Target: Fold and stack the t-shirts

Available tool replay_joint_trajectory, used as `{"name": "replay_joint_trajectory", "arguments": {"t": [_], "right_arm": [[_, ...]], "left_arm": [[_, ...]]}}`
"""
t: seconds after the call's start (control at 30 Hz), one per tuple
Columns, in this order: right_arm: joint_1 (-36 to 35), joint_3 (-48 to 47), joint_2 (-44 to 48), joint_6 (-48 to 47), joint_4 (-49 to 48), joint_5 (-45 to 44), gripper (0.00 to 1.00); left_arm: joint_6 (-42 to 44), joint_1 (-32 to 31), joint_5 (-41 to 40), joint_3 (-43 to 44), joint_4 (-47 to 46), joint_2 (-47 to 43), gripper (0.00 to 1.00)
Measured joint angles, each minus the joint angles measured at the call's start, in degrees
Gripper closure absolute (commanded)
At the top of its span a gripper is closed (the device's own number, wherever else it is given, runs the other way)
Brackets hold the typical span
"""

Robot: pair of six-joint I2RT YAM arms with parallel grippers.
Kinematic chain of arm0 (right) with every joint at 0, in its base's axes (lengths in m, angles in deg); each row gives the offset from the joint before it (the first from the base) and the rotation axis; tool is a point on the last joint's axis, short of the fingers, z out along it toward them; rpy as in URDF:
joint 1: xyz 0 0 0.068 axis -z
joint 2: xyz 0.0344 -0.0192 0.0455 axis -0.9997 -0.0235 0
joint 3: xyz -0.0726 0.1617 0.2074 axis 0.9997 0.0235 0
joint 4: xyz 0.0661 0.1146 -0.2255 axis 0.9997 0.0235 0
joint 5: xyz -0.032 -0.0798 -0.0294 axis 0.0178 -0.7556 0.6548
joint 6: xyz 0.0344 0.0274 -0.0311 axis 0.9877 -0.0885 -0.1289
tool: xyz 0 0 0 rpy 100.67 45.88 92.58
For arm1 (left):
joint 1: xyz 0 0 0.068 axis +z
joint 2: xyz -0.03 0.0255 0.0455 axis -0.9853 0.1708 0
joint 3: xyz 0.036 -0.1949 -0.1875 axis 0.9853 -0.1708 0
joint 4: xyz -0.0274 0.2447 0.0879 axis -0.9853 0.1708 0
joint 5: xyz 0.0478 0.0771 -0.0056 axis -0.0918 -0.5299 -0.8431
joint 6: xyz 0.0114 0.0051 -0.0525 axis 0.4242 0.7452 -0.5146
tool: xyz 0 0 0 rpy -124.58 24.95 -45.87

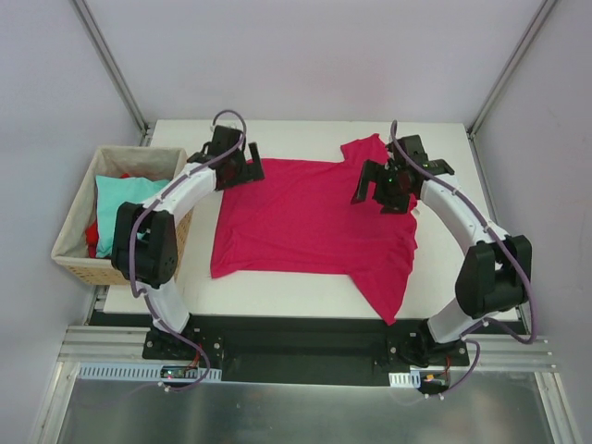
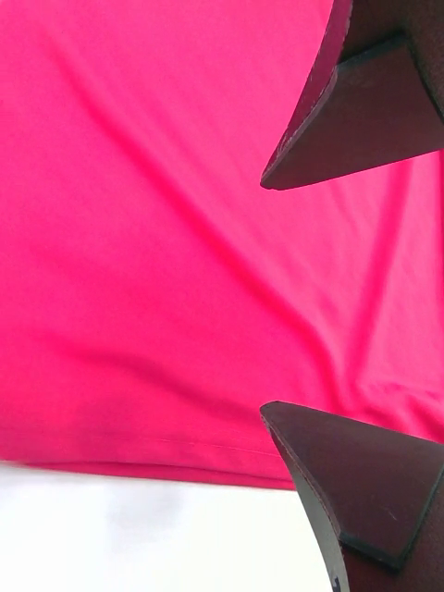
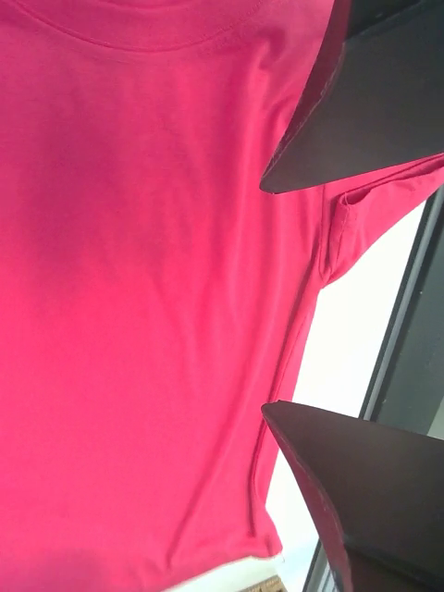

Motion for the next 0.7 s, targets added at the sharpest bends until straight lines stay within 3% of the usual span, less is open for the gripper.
{"name": "replay_joint_trajectory", "arguments": {"t": [0.13,0.27,0.47,0.7], "right_arm": [[0.5,-3.3,-0.2,-1.0,0.1,-1.1,0.00],[4.3,-9.4,-8.9,-1.1,-1.6,-0.3,0.00],[8.9,-14.4,-20.7,-1.4,-3.8,-0.1,0.00],[10.8,-16.0,-23.4,-1.6,-3.9,0.9,0.00]], "left_arm": [[1.7,0.7,0.0,13.5,-0.9,5.7,0.02],[2.4,1.7,0.0,25.0,-3.9,17.3,0.02],[0.6,4.2,0.1,28.4,-2.1,28.6,0.06],[0.7,6.1,0.3,32.4,-2.2,30.1,0.12]]}}
